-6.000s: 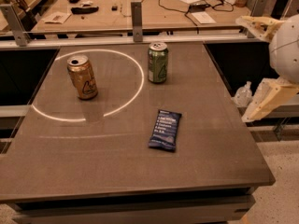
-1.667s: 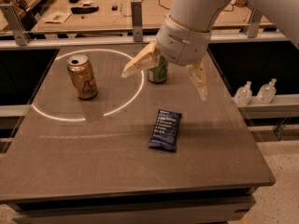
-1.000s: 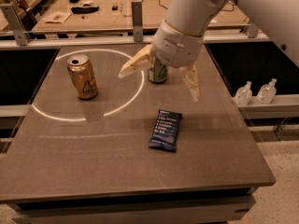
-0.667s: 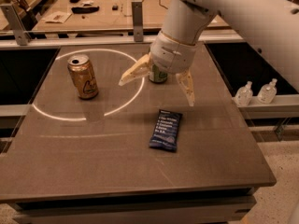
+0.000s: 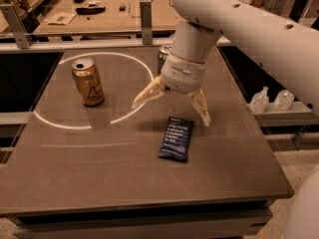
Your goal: Pick rxbar blueberry
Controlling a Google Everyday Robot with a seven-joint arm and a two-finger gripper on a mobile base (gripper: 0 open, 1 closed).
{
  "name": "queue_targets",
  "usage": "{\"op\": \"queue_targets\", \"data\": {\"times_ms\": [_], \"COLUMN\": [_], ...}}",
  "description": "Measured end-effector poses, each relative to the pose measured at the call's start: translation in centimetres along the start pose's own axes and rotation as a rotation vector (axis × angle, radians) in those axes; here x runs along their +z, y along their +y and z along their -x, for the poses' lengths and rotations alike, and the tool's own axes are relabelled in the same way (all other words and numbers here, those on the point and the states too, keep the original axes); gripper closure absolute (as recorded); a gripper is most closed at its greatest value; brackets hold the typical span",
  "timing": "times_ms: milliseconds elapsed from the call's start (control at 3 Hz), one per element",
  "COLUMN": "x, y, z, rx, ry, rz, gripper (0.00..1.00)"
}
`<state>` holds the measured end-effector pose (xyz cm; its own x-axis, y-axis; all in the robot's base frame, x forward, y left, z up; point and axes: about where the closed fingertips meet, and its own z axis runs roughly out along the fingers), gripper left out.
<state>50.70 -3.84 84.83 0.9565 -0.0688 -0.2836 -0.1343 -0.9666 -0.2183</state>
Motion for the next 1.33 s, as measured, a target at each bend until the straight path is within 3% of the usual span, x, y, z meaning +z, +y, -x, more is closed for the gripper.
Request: {"op": "queue_targets", "data": {"times_ms": [667, 1333], "x": [0.7, 3.9], "y": [-0.2, 1.5], "z": [1.2, 1.3], "rx": [0.052, 0.131], "ry": [0.014, -0.064], "rz": [0.086, 0.133], "gripper": [0.0, 0.0]}}
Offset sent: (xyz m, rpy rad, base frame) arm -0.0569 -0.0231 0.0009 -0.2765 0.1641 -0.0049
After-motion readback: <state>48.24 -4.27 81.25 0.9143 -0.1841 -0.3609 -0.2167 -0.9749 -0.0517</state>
